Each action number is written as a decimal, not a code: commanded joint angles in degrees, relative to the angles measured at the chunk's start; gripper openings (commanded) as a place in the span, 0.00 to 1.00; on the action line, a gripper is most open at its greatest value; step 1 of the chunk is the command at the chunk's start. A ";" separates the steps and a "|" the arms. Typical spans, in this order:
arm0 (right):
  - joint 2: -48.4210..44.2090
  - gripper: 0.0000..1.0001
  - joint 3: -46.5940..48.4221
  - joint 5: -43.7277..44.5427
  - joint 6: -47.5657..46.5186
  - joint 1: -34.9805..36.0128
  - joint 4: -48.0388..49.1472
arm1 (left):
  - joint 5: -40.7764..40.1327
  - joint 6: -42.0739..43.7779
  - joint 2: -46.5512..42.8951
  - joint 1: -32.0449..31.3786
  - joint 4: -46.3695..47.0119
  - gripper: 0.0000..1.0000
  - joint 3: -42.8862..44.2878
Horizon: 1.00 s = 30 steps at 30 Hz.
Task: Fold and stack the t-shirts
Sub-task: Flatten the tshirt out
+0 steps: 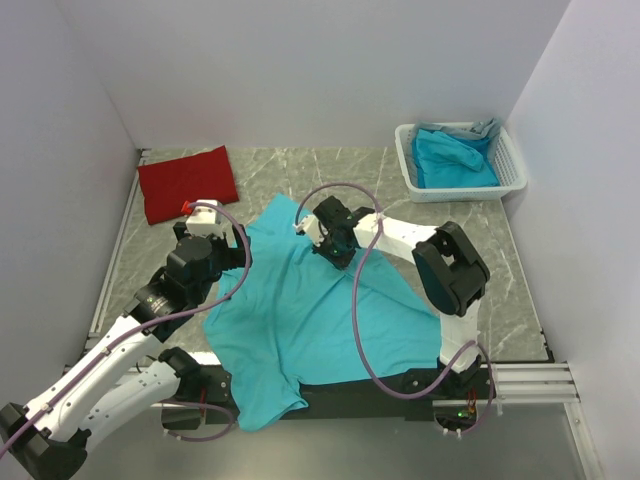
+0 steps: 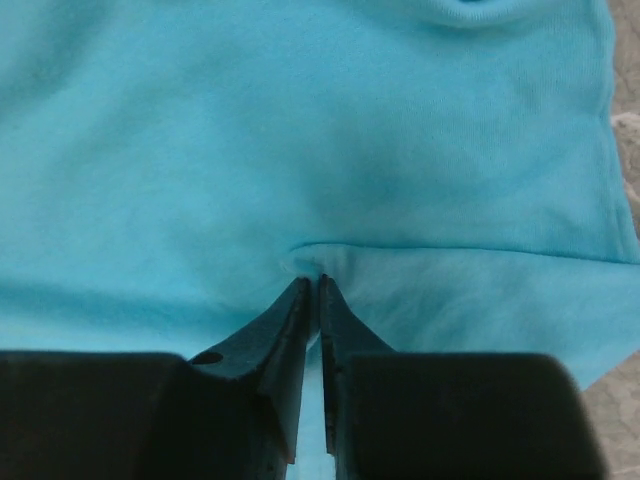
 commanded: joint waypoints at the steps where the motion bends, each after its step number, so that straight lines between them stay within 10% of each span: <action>1: -0.76 0.09 -0.68 2.59 0.16 0.37 2.18 | -0.09 0.95 -0.43 0.24 0.97 0.95 1.28; 9: -9.54 0.00 -3.14 5.23 0.59 -5.23 3.76 | -0.35 0.86 -0.78 0.24 0.97 0.95 1.28; 14: -17.45 0.00 -9.97 12.86 -2.64 -23.41 8.94 | 0.61 0.95 -0.61 0.33 1.32 0.95 1.19; 19: -23.42 0.82 -12.01 6.22 -3.36 -34.07 8.60 | 1.41 0.95 -0.08 0.50 1.33 0.95 1.46; 30: -30.44 0.89 -9.91 -14.78 -2.21 -36.62 4.56 | 4.89 -2.90 1.23 2.08 2.11 0.97 2.51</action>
